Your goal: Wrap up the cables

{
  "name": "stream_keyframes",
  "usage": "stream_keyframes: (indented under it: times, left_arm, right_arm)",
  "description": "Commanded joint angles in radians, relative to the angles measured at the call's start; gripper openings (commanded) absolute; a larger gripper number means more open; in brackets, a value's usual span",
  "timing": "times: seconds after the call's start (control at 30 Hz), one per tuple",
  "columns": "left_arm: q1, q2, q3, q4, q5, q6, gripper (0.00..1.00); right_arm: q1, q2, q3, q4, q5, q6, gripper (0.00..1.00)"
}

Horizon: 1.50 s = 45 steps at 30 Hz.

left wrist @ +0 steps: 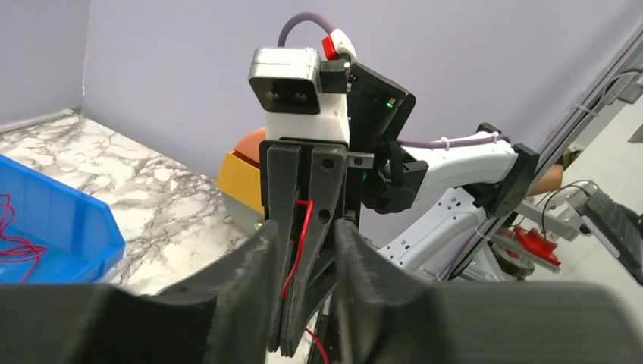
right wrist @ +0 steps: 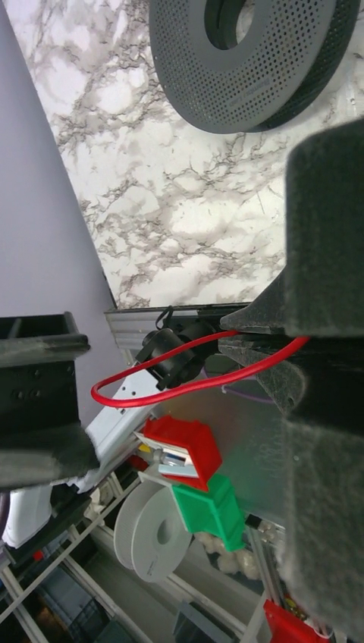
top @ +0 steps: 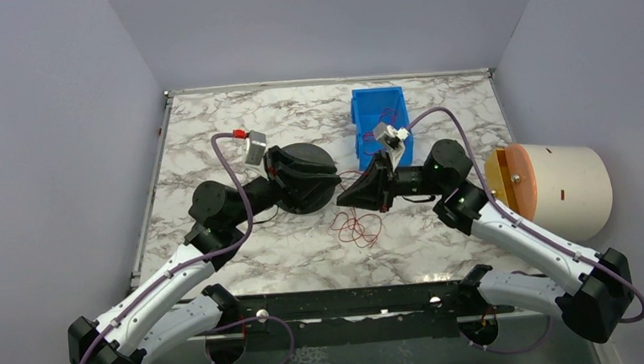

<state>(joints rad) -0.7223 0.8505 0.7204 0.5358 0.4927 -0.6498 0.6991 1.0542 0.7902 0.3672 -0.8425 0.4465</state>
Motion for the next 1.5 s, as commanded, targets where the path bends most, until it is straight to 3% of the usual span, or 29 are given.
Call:
stream_keyframes:
  times: [0.0, 0.13, 0.27, 0.5, 0.77, 1.13, 1.27, 1.47]
  left_arm:
    - [-0.003, -0.028, -0.017, 0.016, -0.039, 0.026, 0.46]
    - [-0.003, -0.055, -0.009, -0.055, -0.075, 0.073, 0.59]
    - [-0.003, -0.086, 0.014, -0.161, -0.110, 0.145, 0.64]
    - [-0.002, -0.065, 0.155, -0.479, -0.099, 0.321, 0.67]
    - [-0.003, 0.063, 0.327, -0.788, -0.049, 0.511, 0.67]
    - [-0.084, 0.192, 0.425, -0.911, -0.230, 0.666, 0.67]
    - [-0.148, 0.234, 0.451, -0.934, -0.384, 0.705, 0.66]
    - [-0.165, 0.248, 0.450, -0.933, -0.473, 0.711, 0.64]
  right_arm:
    - [0.005, -0.023, 0.041, -0.142, 0.024, -0.070, 0.01]
    - [0.005, -0.035, 0.074, -0.265, 0.034, -0.121, 0.01]
    - [0.005, -0.041, 0.095, -0.356, 0.038, -0.152, 0.01]
    - [0.006, -0.023, 0.179, -0.586, 0.099, -0.253, 0.01]
    - [0.011, 0.031, 0.292, -0.790, 0.281, -0.270, 0.01]
    - [0.113, 0.149, 0.412, -0.977, 0.574, -0.227, 0.01]
    - [0.133, 0.174, 0.418, -0.970, 0.588, -0.214, 0.01]
    - [0.163, 0.194, 0.422, -0.952, 0.593, -0.201, 0.01]
